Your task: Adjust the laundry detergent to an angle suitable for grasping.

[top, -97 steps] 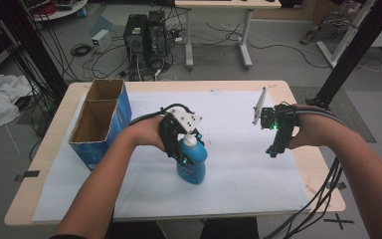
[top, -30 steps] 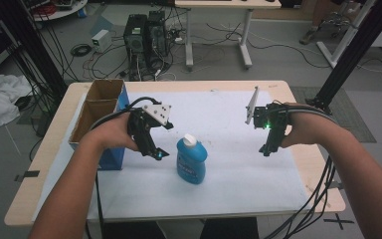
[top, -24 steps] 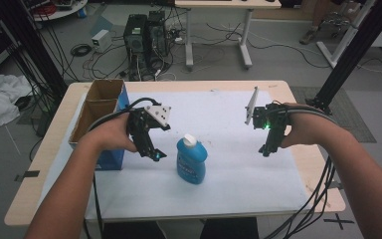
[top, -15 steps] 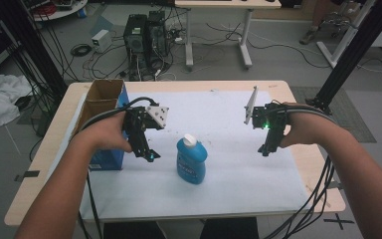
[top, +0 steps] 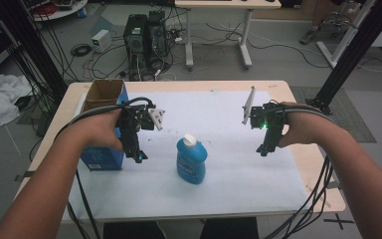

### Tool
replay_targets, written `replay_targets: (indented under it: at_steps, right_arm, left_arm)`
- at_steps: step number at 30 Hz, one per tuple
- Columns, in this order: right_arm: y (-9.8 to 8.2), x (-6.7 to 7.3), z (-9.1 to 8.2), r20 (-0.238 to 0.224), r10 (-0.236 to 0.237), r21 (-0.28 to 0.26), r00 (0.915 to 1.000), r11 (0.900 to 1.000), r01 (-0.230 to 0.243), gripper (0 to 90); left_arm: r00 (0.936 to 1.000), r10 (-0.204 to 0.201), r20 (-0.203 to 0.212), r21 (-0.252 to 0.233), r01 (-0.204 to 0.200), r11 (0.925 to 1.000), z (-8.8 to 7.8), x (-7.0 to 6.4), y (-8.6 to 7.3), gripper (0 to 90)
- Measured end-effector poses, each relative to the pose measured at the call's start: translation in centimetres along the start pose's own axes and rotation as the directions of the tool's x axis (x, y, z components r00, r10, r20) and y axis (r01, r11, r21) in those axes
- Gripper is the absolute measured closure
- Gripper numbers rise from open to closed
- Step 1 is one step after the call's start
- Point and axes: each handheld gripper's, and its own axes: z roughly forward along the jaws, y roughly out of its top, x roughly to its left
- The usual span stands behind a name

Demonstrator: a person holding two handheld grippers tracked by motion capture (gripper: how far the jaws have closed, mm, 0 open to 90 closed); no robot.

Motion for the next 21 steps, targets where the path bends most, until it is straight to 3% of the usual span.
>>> replay_targets:
  at_steps: [3, 4, 12, 21]
  right_arm:
    - [0.13, 0.05, 0.04, -0.001, -0.004, 0.004, 1.0, 1.0, 0.004, 12.2]
    - [0.13, 0.05, 0.04, -0.001, -0.004, 0.004, 1.0, 1.0, 0.004, 12.2]
    - [0.58, 0.3, 0.21, -0.007, -0.013, 0.01, 0.9999, 1.0, 0.013, 12.2]
    - [0.58, 0.23, 0.18, -0.011, -0.018, 0.009, 0.9998, 1.0, 0.018, 12.2]
  left_arm:
    - [1.0, -0.005, 0.0, 0.012, 0.005, 0.9999, -0.02, 0.01, 0.03, 2.0]
    - [0.9999, -0.007, -0.015, 0.054, 0.008, 0.9985, 0.02, -0.04, 0.12, 2.0]
    - [0.9989, -0.047, 0.001, 0.139, 0.046, 0.9893, 0.13, 0.52, 0.36, 2.1]
    - [0.997, -0.077, 0.002, 0.121, 0.076, 0.9897, -0.56, 0.69, 0.18, 2.1]
